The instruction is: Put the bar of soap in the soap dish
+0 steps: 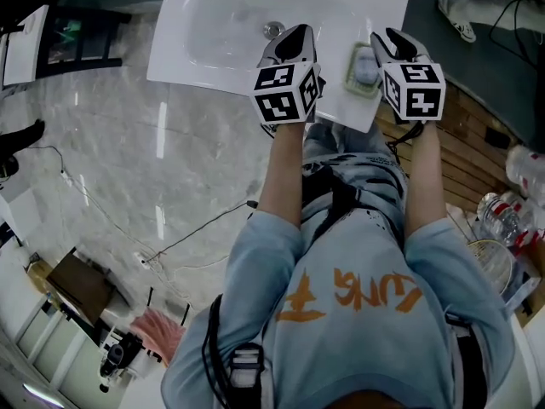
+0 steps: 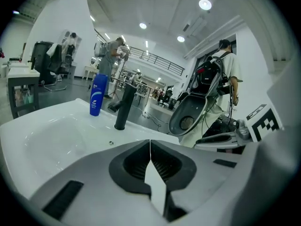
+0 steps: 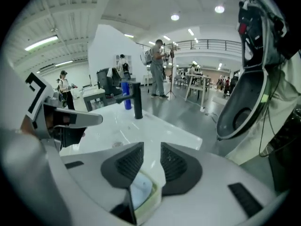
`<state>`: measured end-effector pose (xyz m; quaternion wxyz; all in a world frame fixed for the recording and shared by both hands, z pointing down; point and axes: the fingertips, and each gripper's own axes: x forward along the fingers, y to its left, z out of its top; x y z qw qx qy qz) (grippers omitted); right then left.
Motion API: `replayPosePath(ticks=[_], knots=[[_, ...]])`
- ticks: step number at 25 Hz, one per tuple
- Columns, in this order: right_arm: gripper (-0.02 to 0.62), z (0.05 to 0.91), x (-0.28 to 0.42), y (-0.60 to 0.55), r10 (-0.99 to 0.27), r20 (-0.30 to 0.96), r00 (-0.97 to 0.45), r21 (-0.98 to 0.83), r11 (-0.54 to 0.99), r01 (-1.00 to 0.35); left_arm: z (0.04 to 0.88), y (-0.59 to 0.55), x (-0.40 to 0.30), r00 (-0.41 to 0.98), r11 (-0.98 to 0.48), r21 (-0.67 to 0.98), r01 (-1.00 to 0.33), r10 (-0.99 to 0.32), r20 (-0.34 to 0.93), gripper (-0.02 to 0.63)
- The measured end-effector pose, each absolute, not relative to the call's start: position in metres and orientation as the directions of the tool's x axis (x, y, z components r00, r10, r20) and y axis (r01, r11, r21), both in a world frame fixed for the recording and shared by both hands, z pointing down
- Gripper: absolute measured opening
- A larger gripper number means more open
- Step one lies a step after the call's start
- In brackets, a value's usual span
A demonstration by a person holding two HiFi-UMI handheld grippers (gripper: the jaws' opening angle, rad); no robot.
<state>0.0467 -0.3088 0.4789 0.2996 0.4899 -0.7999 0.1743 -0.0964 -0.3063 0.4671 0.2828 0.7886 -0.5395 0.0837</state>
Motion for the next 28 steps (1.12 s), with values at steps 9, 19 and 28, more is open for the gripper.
replayPosePath(ticks=[9, 19, 28], knots=[[0.035, 0.378, 0.05, -0.357, -0.868, 0.337, -0.366, 0.017, 0.394, -0.919, 0.399, -0.356, -0.092, 0.425, -0.346, 0.291, -0.892, -0.861, 0.279, 0.025], [0.028, 0.301, 0.05, -0.387, -0.92, 0.147, -0.363, -0.022, 0.364, -0.931, 0.309, -0.388, -0.105, 0.401, -0.39, 0.104, -0.915, -0.909, 0.112, 0.025], [0.028, 0.273, 0.061, -0.401, -0.935, 0.062, -0.35, 0.011, 0.351, -0.936, 0.297, -0.4, -0.097, 0.396, -0.393, 0.054, -0.918, -0.915, 0.073, 0.025]])
